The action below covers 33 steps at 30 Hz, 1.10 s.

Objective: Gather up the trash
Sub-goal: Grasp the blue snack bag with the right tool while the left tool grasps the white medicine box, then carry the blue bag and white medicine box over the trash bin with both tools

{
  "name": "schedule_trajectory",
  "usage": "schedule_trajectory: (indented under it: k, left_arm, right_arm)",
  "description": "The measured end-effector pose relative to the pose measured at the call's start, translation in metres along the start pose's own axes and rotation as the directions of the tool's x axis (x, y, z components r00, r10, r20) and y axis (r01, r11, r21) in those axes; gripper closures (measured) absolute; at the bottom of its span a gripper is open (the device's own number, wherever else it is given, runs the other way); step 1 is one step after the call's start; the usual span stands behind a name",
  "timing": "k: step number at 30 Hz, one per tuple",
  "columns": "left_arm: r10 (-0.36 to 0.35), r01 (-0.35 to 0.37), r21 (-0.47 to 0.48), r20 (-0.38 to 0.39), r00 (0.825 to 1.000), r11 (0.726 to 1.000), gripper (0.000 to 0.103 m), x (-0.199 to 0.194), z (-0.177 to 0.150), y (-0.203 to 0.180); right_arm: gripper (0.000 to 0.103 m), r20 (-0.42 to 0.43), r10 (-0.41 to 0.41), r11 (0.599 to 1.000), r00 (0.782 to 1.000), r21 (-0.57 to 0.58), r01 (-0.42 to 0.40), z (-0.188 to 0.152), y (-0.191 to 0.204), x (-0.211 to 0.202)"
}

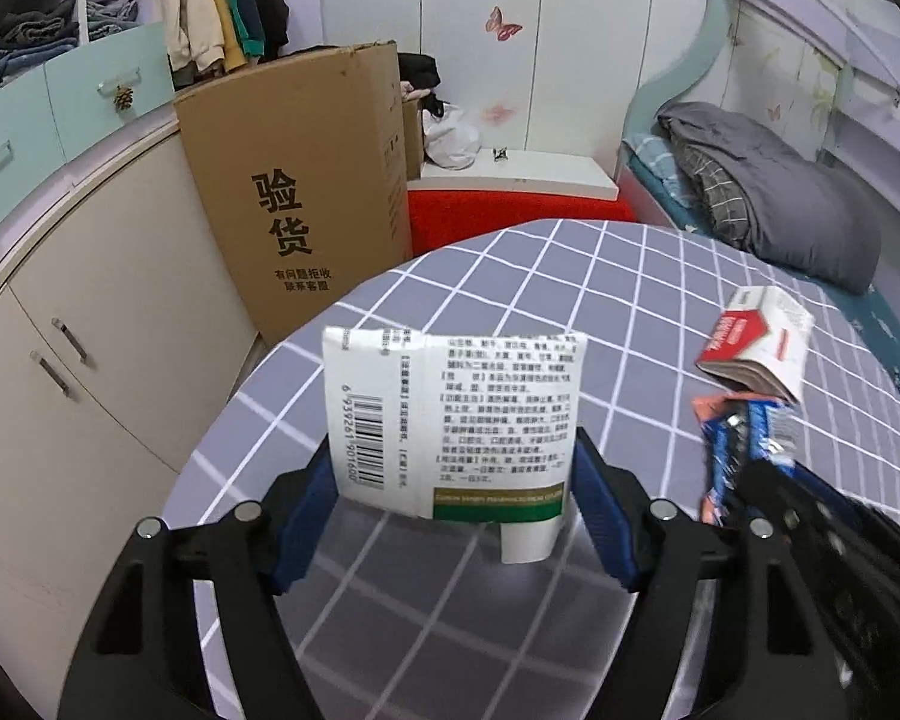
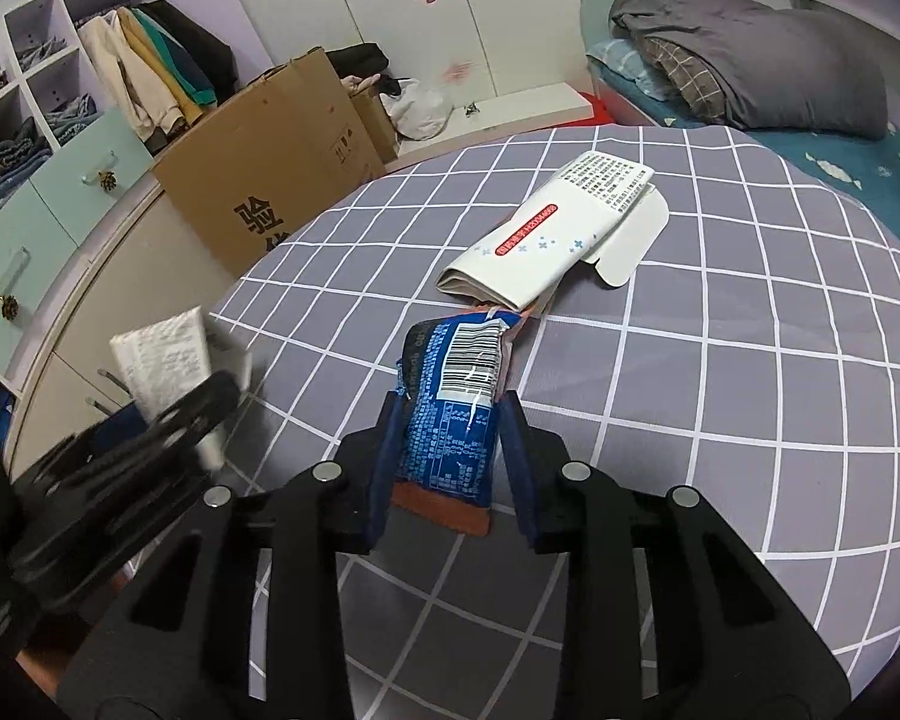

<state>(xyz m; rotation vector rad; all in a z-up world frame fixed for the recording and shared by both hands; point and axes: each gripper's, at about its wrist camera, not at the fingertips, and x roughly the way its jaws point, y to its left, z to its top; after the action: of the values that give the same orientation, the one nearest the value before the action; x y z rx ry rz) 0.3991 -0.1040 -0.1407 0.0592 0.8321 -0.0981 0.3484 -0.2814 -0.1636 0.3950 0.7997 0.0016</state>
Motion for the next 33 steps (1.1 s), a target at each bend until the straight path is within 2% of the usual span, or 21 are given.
schedule_trajectory:
  k: [2, 7, 20, 25, 33]
  left_arm:
    - [0.006, -0.006, -0.011, 0.012, 1.0, 1.0, 0.031, -0.012, -0.005, 0.006]
    - [0.0, 0.001, -0.034, 0.031, 1.0, 0.999, 0.031, -0.036, -0.019, 0.021]
    - [0.004, -0.001, -0.115, 0.024, 1.0, 0.993, 0.031, -0.07, -0.052, 0.07]
    - [0.016, -0.008, -0.162, 0.047, 0.999, 0.987, 0.031, -0.093, -0.063, 0.103]
    - [0.055, -0.035, -0.247, 0.073, 0.996, 0.968, 0.031, -0.123, -0.086, 0.17]
  right_arm:
    - [0.071, 0.002, 0.016, 1.0, 1.0, 0.011, -0.016, 0.0, 0.0, -0.001]
    - [0.079, -0.004, 0.073, 0.997, 0.997, -0.01, -0.073, -0.002, 0.004, -0.003]
    - [0.084, -0.006, 0.205, 0.972, 0.979, -0.114, -0.205, -0.008, 0.039, -0.015]
    - [0.084, 0.018, 0.255, 0.953, 0.967, -0.173, -0.249, -0.018, 0.075, -0.033]
    - [0.084, -0.045, 0.349, 0.91, 0.936, -0.221, -0.35, -0.054, 0.145, -0.048]
